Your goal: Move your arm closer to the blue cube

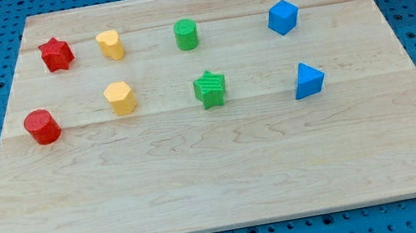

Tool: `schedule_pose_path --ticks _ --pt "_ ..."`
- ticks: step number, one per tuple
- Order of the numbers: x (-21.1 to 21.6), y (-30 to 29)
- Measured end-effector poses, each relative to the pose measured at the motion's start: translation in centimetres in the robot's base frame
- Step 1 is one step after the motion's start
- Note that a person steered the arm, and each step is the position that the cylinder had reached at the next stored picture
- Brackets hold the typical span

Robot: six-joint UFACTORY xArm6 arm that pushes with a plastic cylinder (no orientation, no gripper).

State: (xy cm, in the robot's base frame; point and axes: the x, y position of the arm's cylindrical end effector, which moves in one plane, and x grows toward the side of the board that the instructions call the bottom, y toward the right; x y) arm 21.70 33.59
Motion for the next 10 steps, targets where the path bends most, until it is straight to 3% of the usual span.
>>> schedule_pose_path --ticks 2,4,5,6,7,8,10 --pt "16.5 -2.0" --pt "17.7 -1.9" --pt "21.0 -1.9" --pt "21.7 -2.1" --pt "19.2 -2.4" --pt "16.2 -4.2" --pt "16.5 -14.7"
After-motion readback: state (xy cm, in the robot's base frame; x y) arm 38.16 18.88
